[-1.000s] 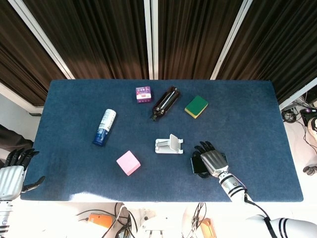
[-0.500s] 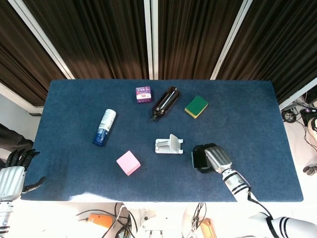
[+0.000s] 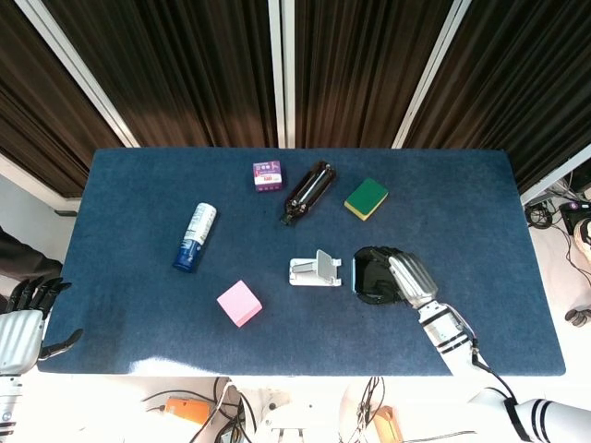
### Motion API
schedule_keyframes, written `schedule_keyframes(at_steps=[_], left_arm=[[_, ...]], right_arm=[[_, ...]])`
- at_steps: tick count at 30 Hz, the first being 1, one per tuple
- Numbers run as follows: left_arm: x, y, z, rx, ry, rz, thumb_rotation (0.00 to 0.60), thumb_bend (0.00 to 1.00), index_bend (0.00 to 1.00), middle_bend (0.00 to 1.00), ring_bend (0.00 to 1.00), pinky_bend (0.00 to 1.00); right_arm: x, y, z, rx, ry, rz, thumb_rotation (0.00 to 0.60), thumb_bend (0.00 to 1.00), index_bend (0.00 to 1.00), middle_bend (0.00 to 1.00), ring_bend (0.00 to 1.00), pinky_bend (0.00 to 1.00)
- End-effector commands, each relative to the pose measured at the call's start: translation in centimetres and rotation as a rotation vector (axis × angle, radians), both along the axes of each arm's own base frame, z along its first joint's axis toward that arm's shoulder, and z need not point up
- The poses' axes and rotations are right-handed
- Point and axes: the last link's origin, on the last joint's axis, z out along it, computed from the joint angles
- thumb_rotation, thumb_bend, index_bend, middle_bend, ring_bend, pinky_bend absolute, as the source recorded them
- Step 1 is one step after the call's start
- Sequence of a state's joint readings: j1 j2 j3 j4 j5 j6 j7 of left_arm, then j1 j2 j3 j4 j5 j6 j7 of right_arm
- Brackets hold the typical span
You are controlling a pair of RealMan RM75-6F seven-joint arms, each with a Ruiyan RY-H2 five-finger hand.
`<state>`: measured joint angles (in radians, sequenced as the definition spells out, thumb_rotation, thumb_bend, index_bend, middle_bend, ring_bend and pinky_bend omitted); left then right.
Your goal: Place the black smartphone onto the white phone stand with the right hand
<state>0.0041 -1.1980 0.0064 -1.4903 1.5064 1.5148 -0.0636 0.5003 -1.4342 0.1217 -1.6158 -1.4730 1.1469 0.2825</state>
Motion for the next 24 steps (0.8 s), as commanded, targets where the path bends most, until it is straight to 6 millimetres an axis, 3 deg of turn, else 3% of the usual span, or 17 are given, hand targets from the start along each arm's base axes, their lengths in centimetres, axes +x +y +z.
schedule_keyframes(at_steps=[1,11,24], left_arm=[[0.1,0.0,0.0,-0.001,0.002,-0.001,0.6,0.12,0.2,0.14,0.06,0.0],[0.0,0.0,0.1,-0.003,0.006,0.009,0.6,0.12,0.2,0.14,0.06,0.0],[-0.1,0.0,0.0,-0.007,0.009,0.02,0.6,0.12,0.2,0.14,0.06,0.0]], right_arm=[[2.3,-0.6,-1.1,0.01,-0.131,0.007,0.6,0.46,0.68,0.51,0.4,0.51],[4.8,-1.9,-5.7,0.056,-0.393,-0.042,0.6,0.46,0.66,0.51,0.4,0.51],[4.8,-3.7,-7.7,0.053,-0.471,-0.031,0.6,0.46,0.64,0.51,0.37,0.46]])
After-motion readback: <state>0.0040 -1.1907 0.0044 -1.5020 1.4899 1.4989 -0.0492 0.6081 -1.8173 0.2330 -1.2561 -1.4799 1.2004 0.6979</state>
